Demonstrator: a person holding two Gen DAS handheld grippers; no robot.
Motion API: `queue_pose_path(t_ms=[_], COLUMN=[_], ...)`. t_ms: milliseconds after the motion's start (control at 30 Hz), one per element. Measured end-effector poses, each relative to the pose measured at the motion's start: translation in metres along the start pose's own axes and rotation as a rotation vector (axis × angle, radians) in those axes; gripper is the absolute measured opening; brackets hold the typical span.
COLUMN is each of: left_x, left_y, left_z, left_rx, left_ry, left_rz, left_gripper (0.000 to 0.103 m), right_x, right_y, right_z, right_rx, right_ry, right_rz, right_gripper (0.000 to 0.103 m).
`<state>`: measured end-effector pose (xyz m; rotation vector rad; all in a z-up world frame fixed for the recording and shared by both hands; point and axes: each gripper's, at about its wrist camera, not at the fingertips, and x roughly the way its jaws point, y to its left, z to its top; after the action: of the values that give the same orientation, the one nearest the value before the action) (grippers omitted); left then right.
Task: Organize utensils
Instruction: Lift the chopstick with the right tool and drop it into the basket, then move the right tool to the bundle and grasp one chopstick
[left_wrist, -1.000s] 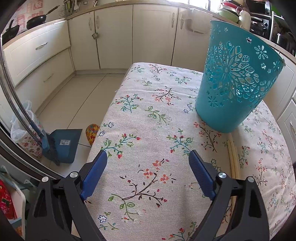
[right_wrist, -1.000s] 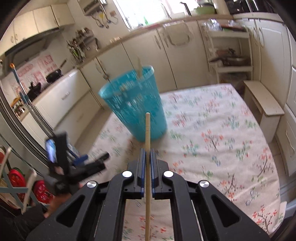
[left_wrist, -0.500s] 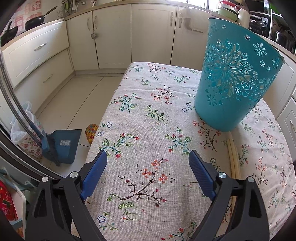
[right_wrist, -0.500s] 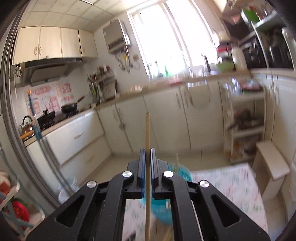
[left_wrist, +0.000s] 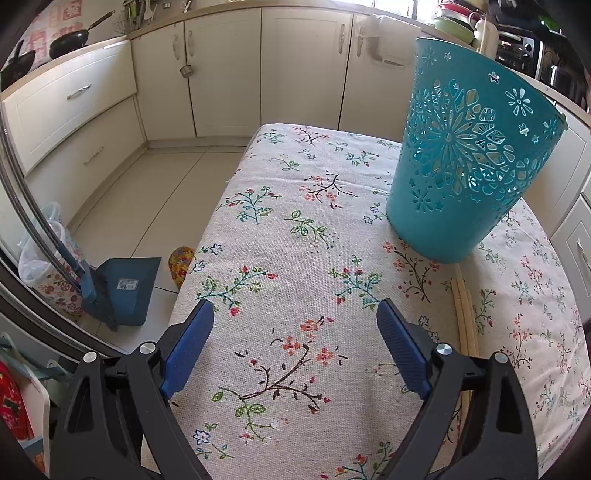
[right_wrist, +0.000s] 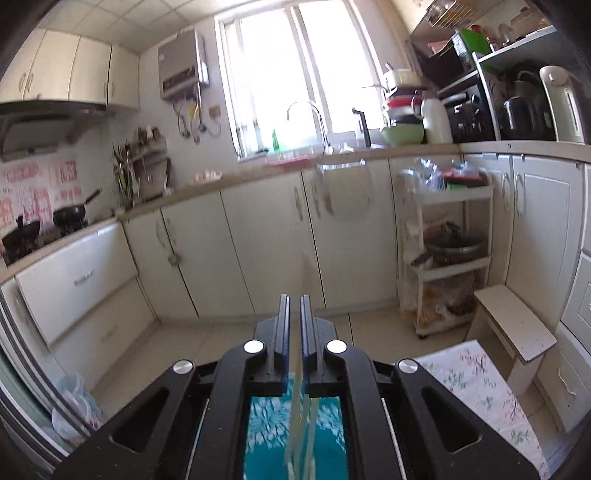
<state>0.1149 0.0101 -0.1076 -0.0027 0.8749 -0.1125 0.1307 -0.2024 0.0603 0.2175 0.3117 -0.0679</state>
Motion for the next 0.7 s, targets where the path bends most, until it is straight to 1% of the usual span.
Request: queue_pose_path(t_ms=[33, 100, 133, 267, 300, 367, 400, 433, 467, 500, 567, 633, 700], left_x=[0.000, 0.001, 0.001, 0.000, 0.000, 0.000, 0.000, 0.000, 0.000, 0.000, 0.000, 0.000, -0.001], left_y=[0.000, -0.001, -0.001, 0.000, 0.000, 0.000, 0.000, 0.000, 0.000, -0.001, -0.001, -0.001, 0.000], left_z=[0.000, 0.000, -0.001, -0.001, -0.001, -0.001, -0.001, -0.001, -0.001, -0.001, -0.001, -0.002, -0.002], left_rx=[-0.001, -0.001, 0.000, -0.004, -0.005, -0.005, -0.005, -0.005, -0.004, -0.004, -0.002, -0.003, -0.007], left_ry=[0.000, 0.000, 0.000, -0.001, -0.001, 0.000, 0.000, 0.000, 0.000, 0.001, 0.002, 0.002, 0.001], left_rz=[0.001, 0.003, 0.005, 0.010, 0.012, 0.014, 0.015, 0.016, 0.017, 0.017, 0.019, 0.020, 0.019], left_gripper=[0.086, 0.086, 0.086, 0.086, 0.086, 0.086, 0.086, 0.086, 0.086, 0.086, 0.086, 0.086, 0.086], right_x=[-0.006, -0.020, -0.035, -0.073, -0.083, -0.101, -0.110, -0.111, -0.111, -0.108, -0.097, -0.083, -0.073], right_y=[0.000, 0.002, 0.001, -0.002, -0.004, -0.008, -0.011, -0.012, -0.013, -0.015, -0.017, -0.020, -0.022], right_z=[-0.005, -0.013, -0.018, -0.034, -0.040, -0.058, -0.073, -0.081, -0.095, -0.114, -0.138, -0.160, -0.170], right_rx=[-0.008, -0.031, -0.046, -0.071, -0.073, -0.075, -0.078, -0.081, -0.087, -0.091, -0.083, -0.056, -0.038], right_ry=[0.014, 0.026, 0.023, 0.027, 0.031, 0.059, 0.088, 0.112, 0.159, 0.227, 0.328, 0.422, 0.468], right_rz=[0.010, 0.031, 0.045, 0.077, 0.081, 0.082, 0.080, 0.080, 0.081, 0.079, 0.072, 0.070, 0.065], right_gripper=[0.007, 0.012, 0.013, 0.018, 0.020, 0.022, 0.022, 0.022, 0.022, 0.022, 0.022, 0.019, 0.019])
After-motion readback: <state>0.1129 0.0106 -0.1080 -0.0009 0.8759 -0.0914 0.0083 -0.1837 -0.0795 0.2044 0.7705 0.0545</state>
